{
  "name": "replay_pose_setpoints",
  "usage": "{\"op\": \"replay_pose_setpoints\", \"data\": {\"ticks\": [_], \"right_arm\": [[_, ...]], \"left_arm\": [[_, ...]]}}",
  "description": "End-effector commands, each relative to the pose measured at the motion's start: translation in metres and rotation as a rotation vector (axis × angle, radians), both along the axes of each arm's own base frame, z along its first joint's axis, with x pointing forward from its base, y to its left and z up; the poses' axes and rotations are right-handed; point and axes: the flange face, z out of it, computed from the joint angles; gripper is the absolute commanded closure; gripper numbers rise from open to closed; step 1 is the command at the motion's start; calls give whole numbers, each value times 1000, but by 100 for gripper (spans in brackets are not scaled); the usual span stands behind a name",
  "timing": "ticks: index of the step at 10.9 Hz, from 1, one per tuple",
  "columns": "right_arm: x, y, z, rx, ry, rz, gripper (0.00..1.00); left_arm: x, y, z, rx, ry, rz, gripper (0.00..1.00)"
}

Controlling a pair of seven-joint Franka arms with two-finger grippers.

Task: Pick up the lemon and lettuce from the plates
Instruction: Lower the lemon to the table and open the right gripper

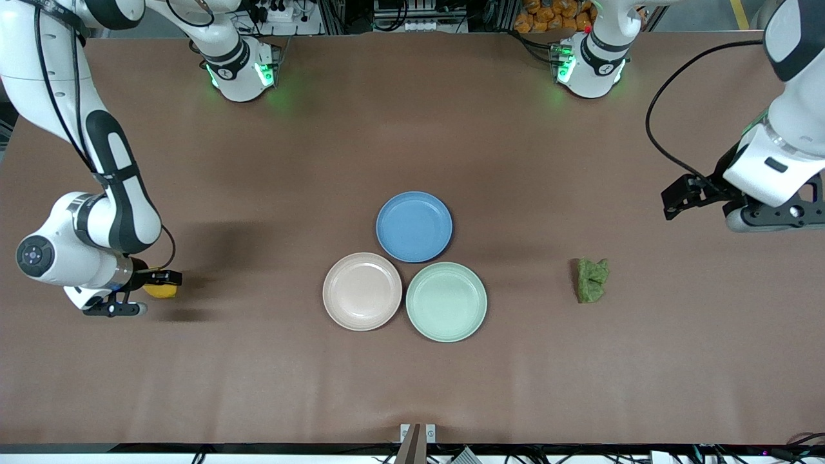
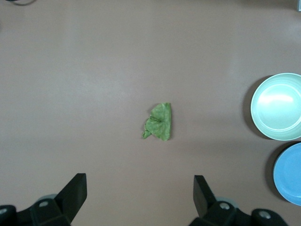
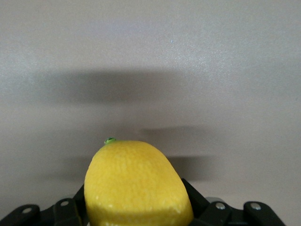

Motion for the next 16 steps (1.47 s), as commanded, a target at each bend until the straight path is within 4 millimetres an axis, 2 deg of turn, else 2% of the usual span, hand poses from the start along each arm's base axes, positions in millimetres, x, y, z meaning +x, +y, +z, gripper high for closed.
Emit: {"op": "replay_pose_setpoints", "data": {"ticks": [1, 8, 10, 14, 16], "right_arm": [[-28, 5, -5, -3, -73, 7, 39], [-31, 12, -17, 33, -74, -39, 39], [-31, 19, -19, 36, -77, -35, 39], [-41, 20, -30, 22, -114, -35, 39], [-42, 20, -31, 22, -112, -36, 32]], "left_arm": [[-21, 3, 21, -12, 14, -12, 0], [-26, 6, 22, -7, 42, 3, 0], [-27, 7, 23, -11, 46, 10, 0], [-33, 10, 33, -22, 38, 19, 0], [-34, 11, 33, -20, 47, 18, 0]]}}
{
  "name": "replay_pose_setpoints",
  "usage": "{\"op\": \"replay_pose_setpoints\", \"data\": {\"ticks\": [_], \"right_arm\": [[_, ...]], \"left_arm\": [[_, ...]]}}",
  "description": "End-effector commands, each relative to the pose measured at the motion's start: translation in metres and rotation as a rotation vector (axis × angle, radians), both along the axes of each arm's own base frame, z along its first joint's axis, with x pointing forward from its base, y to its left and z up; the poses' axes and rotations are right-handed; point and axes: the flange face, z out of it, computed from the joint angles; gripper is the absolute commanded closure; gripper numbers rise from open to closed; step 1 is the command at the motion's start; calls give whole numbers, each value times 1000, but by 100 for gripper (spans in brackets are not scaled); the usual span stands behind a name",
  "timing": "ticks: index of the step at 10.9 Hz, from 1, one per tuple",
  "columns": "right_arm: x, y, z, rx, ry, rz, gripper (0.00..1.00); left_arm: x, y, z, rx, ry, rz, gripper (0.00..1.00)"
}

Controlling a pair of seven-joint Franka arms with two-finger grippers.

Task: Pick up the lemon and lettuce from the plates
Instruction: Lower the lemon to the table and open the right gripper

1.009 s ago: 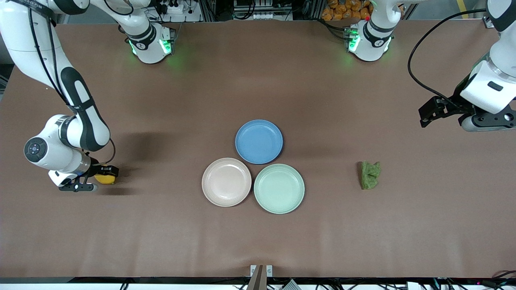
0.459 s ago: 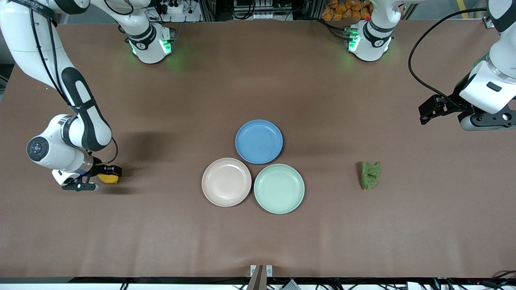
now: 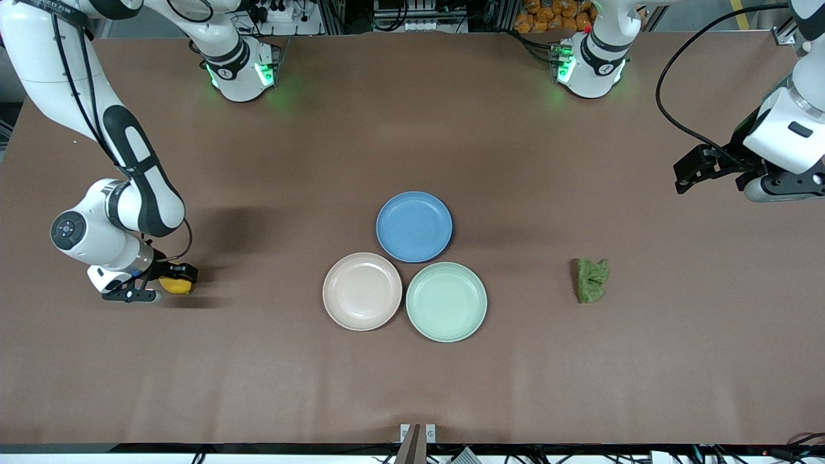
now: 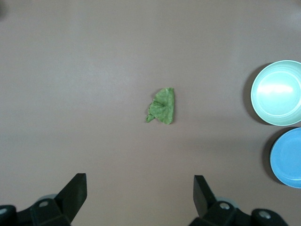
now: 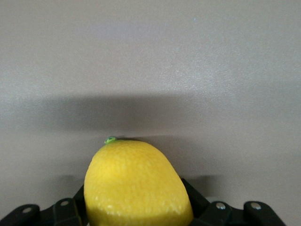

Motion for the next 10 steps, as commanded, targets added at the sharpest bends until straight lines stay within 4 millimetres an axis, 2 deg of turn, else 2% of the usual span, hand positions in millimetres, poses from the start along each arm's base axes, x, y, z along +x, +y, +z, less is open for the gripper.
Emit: {"op": "replay_pose_setpoints", "data": {"ticks": [1, 4, 7, 10], "right_arm": [[-8, 6, -1, 13, 6, -13, 0], [2, 11, 9, 14, -4, -1, 0], [22, 6, 40, 52, 105, 1, 0], [35, 6, 62, 61, 116, 10, 0]], "left_arm": [[-9, 4, 7, -21, 11, 1, 0], [-8, 4, 6, -21, 12, -1, 0], [-11, 3, 12, -25, 2, -10, 0], [-7, 4, 16, -69, -32, -4, 0]]}}
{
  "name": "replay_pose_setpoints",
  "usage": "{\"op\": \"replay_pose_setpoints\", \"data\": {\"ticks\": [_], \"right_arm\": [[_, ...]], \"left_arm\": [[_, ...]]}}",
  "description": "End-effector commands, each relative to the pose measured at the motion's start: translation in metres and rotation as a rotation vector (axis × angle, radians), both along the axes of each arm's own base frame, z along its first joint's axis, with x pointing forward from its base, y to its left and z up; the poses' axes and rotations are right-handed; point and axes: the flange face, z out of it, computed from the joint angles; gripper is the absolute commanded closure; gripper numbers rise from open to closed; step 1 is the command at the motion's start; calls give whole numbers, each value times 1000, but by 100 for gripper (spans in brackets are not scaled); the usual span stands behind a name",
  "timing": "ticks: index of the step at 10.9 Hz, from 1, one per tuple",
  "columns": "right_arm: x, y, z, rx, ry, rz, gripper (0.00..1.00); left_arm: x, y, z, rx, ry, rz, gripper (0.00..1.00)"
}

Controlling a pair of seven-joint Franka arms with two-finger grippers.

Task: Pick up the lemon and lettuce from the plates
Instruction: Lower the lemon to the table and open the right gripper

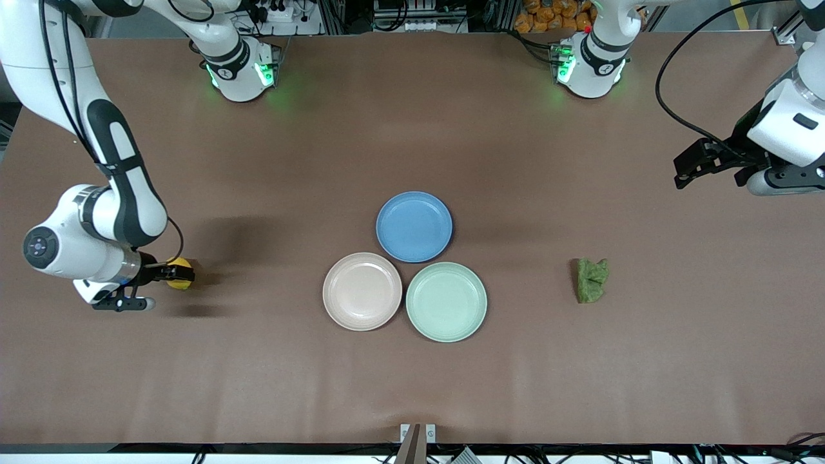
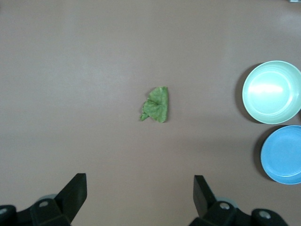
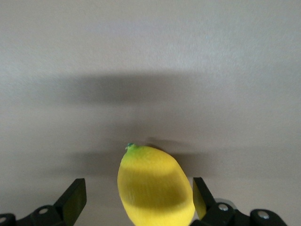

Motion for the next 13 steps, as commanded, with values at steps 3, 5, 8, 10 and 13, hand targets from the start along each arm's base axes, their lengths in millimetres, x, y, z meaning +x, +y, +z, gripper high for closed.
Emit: {"op": "replay_pose_setpoints", "data": {"ticks": [3, 5, 8, 10, 13], "right_arm": [[25, 0, 60, 36, 49, 2, 0], [31, -2, 84, 34, 76, -60, 0], [32, 1, 116, 31, 80, -73, 0], [26, 3, 148, 23, 72, -114, 0], [14, 1, 192, -14, 59, -106, 0]], "left_arm": [[-1, 1, 9, -43, -38, -11, 0], [-1, 3, 9, -43, -37, -8, 0], [-2, 3, 10, -43, -38, -8, 0], [-1, 4, 8, -42, -35, -7, 0], [-1, 3, 7, -42, -32, -8, 0]]}}
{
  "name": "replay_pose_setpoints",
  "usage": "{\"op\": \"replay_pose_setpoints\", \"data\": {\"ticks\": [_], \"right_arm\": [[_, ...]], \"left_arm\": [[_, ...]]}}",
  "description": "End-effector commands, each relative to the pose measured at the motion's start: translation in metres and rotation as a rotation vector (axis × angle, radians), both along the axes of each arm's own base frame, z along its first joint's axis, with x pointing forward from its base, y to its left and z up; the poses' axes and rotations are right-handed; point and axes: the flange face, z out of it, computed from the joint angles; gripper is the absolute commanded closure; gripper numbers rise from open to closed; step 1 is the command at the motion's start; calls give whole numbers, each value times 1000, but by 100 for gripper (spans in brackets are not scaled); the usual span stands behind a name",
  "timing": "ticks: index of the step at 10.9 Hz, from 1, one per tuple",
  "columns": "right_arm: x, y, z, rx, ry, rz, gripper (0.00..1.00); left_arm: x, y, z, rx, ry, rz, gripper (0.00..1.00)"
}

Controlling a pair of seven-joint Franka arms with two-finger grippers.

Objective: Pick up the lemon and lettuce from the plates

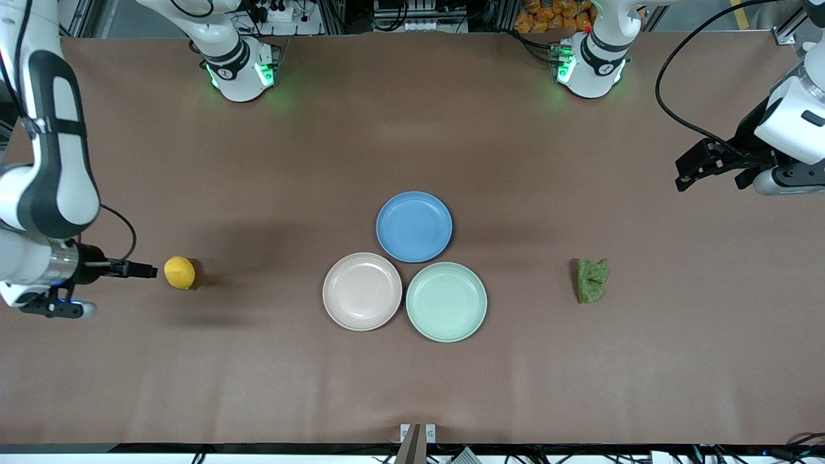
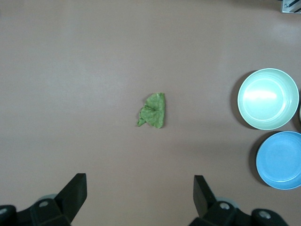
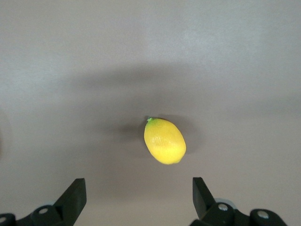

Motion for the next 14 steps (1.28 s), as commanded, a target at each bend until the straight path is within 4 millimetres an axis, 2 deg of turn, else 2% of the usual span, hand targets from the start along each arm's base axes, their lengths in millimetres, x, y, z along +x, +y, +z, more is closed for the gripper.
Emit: {"op": "replay_pose_setpoints", "data": {"ticks": [1, 3, 6, 8, 12, 14], "right_arm": [[-18, 3, 51, -50, -8, 7, 0], [-28, 6, 72, -49, -1, -4, 0], [-38, 23, 92, -52, -21, -6, 0], [-43, 24, 104, -53, -36, -5, 0], [-73, 29, 132, -61, -60, 3, 0], [-80, 31, 148, -62, -78, 8, 0]], "left_arm": [[-4, 2, 4, -23, -6, -13, 0], [-3, 0, 2, -23, -3, -17, 0], [-3, 1, 2, -23, -5, -15, 0], [-3, 1, 2, -23, -5, -15, 0], [-2, 1, 1, -23, -3, -15, 0], [-2, 0, 1, -25, -3, -18, 0]]}}
